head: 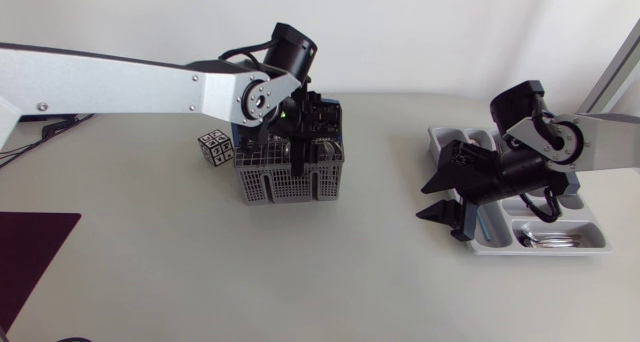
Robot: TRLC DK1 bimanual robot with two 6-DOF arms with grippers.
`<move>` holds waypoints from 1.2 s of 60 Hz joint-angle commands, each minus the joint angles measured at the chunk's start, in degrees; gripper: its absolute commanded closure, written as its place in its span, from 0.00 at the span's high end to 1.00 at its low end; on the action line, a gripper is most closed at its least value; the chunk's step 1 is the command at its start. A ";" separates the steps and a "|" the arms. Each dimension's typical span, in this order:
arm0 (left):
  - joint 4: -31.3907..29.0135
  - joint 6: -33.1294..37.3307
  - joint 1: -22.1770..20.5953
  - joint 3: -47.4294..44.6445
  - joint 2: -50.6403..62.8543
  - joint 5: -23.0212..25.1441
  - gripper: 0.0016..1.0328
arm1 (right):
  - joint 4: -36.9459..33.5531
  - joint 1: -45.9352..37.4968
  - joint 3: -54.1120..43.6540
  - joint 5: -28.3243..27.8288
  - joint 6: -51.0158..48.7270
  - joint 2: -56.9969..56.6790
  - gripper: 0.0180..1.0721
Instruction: Transfer all utensils from the basket to the drawer tray.
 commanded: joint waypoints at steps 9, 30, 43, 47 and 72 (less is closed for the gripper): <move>0.04 4.41 0.05 2.23 2.94 0.41 0.46 | 1.25 -0.84 -0.93 -0.38 -0.96 2.54 0.67; 0.48 4.68 -0.65 1.09 2.68 2.17 0.32 | 2.13 -1.45 -1.81 -0.73 -1.57 3.51 0.67; 0.39 5.38 -0.92 0.73 2.94 2.26 0.27 | 2.13 -1.54 -1.90 -0.82 -1.57 3.60 0.67; 0.30 5.65 -1.01 0.21 2.77 2.26 0.22 | 2.30 -1.54 -2.07 -0.91 -1.57 3.60 0.67; 0.30 7.75 -1.71 -2.17 2.24 3.31 0.07 | 3.27 -1.72 -2.86 -0.82 -1.57 3.51 0.67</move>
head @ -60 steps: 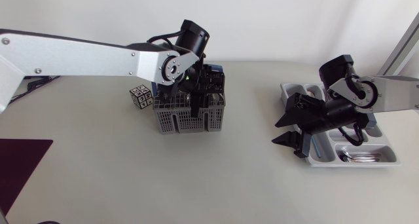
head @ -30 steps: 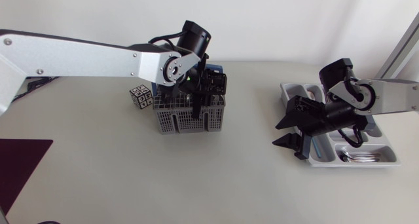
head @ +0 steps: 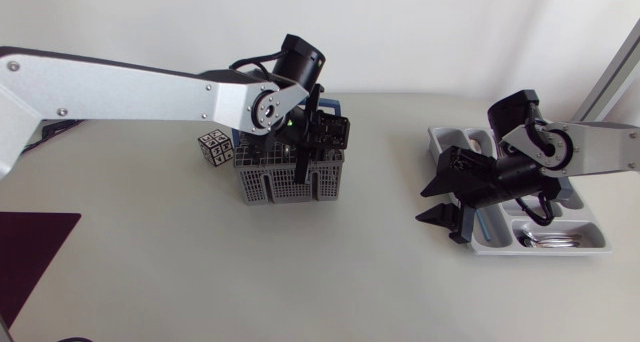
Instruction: Transfer all utensils from the basket to the drawer tray.
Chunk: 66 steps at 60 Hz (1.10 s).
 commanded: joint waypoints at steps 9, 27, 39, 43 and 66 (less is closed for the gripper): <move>-0.57 2.88 -0.33 -2.23 0.91 0.62 0.03 | 0.60 -0.47 -2.12 -0.17 -0.50 0.95 0.67; -0.57 3.32 0.02 -1.71 -1.73 0.62 0.03 | 0.60 -0.38 -2.56 -0.17 -0.50 0.42 0.67; -0.66 3.41 0.02 -2.59 -4.54 0.62 0.03 | 0.34 -0.03 -3.00 -0.17 -0.42 -0.54 0.67; -0.66 3.41 -0.07 -2.76 -5.86 0.62 0.03 | 0.08 0.06 -3.09 -0.17 -0.42 -1.07 0.67; -1.89 4.29 -0.33 -3.90 -11.75 0.54 0.03 | -0.36 0.50 -4.76 -0.25 -0.33 -4.23 0.67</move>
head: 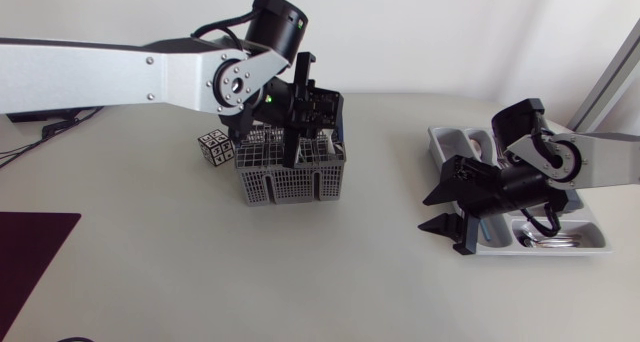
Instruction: Transfer all utensils from the basket to the drawer tray.
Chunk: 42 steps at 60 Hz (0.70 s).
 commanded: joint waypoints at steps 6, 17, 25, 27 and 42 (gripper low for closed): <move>-1.74 2.96 -0.26 -1.76 -3.82 0.43 0.03 | -0.41 0.50 -1.59 -0.23 -0.24 -2.05 0.67; -1.83 3.14 -0.53 -3.35 -6.99 0.34 0.03 | -0.41 1.02 -2.21 -0.23 0.02 -3.19 0.67; -0.60 6.48 -1.58 -6.42 -8.48 -0.10 0.03 | -0.50 1.81 -2.65 -0.23 0.46 -3.72 0.67; 1.16 7.97 -2.02 -7.74 -8.66 -0.89 0.03 | -0.50 2.08 -2.73 -0.15 0.64 -3.90 0.67; 6.43 12.10 -4.04 -10.11 -8.83 -2.12 0.03 | -0.67 2.25 -3.79 -0.23 0.82 -4.34 0.67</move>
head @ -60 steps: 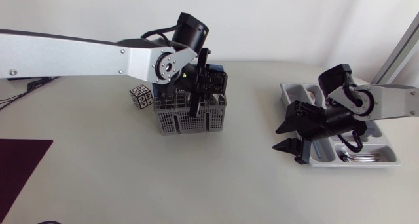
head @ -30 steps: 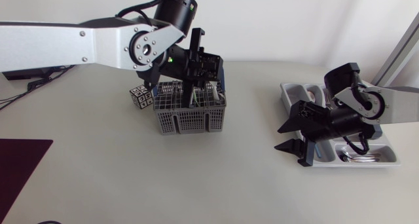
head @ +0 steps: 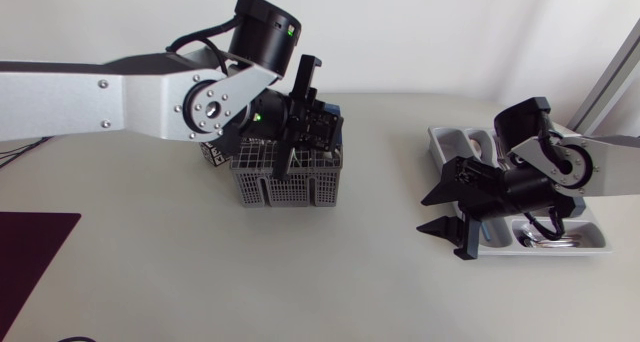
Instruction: Transfer all utensils from the basket to the drawer tray.
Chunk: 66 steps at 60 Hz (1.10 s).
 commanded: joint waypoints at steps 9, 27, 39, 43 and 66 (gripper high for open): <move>1.16 8.15 -1.20 -0.82 -0.59 0.19 0.03 | -0.47 0.55 -2.22 -0.23 0.60 -0.51 0.67; -1.21 9.47 -0.85 4.71 -0.15 1.16 0.03 | -0.47 0.55 -2.04 -0.15 0.68 -0.34 0.67; -3.76 3.75 -0.15 5.77 -3.05 1.69 0.03 | -0.83 1.52 -2.04 -0.23 1.65 -1.21 0.67; -4.11 2.52 0.03 5.15 -4.02 1.69 0.03 | -0.83 1.96 -2.30 -0.23 2.09 -2.01 0.67; -20.63 -19.19 -4.19 9.37 -4.19 -0.24 0.03 | 0.67 3.80 -3.27 -2.52 10.62 -9.92 0.67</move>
